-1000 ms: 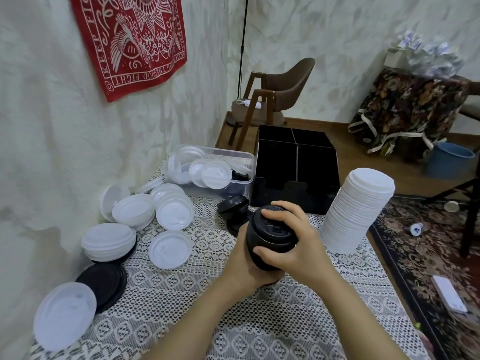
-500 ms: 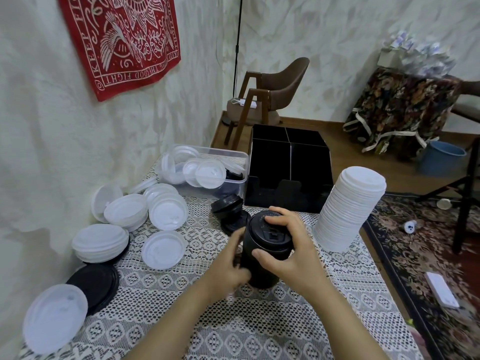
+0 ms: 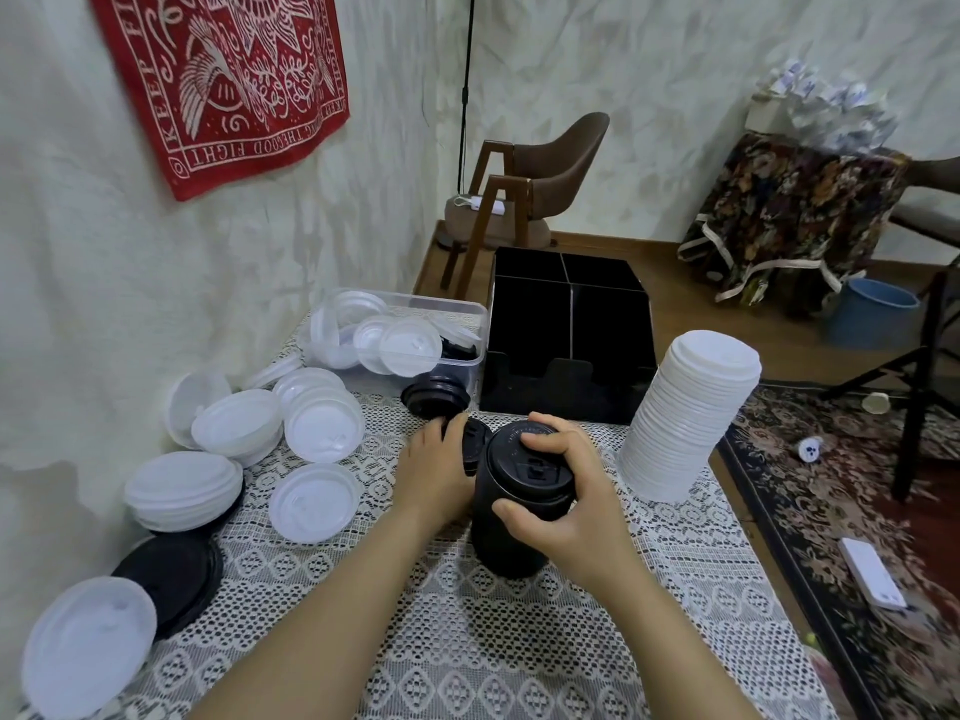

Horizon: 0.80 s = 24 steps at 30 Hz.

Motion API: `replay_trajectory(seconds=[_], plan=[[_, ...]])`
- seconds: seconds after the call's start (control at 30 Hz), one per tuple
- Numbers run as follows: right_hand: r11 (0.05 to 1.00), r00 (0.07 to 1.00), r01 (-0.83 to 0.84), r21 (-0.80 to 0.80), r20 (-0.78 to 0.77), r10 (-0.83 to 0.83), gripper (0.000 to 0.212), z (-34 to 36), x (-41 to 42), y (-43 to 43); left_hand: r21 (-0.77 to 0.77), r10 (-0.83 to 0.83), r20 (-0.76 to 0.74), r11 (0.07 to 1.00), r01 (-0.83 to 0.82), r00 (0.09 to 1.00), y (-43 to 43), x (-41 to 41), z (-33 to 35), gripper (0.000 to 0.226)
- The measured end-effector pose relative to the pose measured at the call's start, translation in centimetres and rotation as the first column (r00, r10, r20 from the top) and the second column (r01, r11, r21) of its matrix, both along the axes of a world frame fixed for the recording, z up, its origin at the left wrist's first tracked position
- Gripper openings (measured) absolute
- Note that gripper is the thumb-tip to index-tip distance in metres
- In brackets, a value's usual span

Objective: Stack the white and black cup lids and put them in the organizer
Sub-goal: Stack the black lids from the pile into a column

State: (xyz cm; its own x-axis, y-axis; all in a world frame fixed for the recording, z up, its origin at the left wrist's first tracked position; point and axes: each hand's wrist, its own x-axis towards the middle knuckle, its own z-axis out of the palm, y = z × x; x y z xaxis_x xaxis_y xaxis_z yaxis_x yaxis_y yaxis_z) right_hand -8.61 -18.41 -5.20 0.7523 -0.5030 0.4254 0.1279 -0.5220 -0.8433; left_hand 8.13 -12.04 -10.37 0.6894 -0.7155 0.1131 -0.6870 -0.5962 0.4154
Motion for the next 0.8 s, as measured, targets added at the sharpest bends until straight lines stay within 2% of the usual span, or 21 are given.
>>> replay_trajectory(seconds=[0.1, 0.23, 0.33, 0.47, 0.67, 0.73, 0.8], plan=[[1.000, 1.000, -0.004, 0.004, -0.005, 0.004, 0.050, 0.0, 0.0, 0.0, 0.051, 0.015, 0.029, 0.999, -0.016, 0.999, -0.2, 0.2, 0.1, 0.058], [1.000, 1.000, -0.004, 0.001, -0.013, 0.004, 0.050, 0.1, 0.0, 0.0, -0.005, 0.004, -0.024, 1.000, -0.004, 1.000, 0.3, 0.3, 0.4, 0.061], [1.000, 1.000, -0.005, -0.002, -0.019, 0.005, 0.050, 0.1, 0.0, 0.0, -0.011, -0.052, -0.081, 0.999, 0.051, 0.995, 1.6, 0.8, 0.1, 0.068], [1.000, 1.000, -0.008, 0.011, -0.017, 0.009, 0.050, 0.1, -0.1, 0.0, 0.001, -0.130, -0.039, 0.991, 0.131, 0.991, 3.5, 1.0, -0.3, 0.068], [1.000, 1.000, -0.013, 0.021, -0.011, 0.013, 0.050, 0.0, -0.1, 0.2, -0.005, 0.065, 0.077, 0.998, -0.065, 0.995, 3.8, -0.4, -0.9, 0.072], [1.000, 1.000, -0.014, 0.020, -0.013, 0.014, 0.050, 0.1, -0.1, 0.1, -0.031, 0.049, 0.022, 0.998, -0.049, 0.999, 3.8, -0.3, -0.8, 0.070], [1.000, 1.000, -0.015, 0.024, -0.011, 0.016, 0.050, 0.0, -0.1, 0.0, -0.061, -0.009, -0.109, 0.998, 0.003, 0.994, 3.9, 0.1, -0.7, 0.070]])
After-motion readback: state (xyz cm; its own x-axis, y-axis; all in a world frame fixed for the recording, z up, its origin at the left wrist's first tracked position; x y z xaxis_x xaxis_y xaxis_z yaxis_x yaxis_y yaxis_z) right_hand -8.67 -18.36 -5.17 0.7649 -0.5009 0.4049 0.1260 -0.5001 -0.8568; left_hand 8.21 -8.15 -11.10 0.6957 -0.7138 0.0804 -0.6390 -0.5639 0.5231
